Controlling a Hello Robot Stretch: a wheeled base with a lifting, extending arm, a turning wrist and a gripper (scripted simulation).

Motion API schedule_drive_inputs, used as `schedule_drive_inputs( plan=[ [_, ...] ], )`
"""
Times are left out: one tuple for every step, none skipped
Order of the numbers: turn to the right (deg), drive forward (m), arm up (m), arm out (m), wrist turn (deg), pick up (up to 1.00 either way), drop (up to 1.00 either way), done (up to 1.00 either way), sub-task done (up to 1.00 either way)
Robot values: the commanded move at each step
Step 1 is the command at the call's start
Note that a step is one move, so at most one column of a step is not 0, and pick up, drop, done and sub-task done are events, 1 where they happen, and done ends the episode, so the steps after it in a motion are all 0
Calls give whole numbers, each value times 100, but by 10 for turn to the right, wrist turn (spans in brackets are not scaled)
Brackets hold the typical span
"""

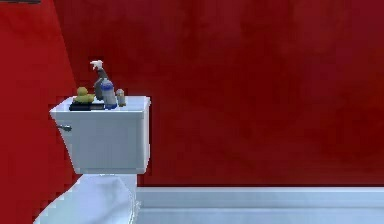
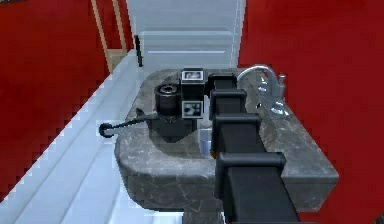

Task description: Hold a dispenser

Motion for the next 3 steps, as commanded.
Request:
schedule_drive_inputs(
  plan=[
    [0, 0, 0, 0, 450, 0, 0, 0, 0],
    [0, 0, 0, 0, 300, 0, 0, 0, 0],
    [0, 0, -12, 0, 0, 0, 0, 0, 0]
  ],
)
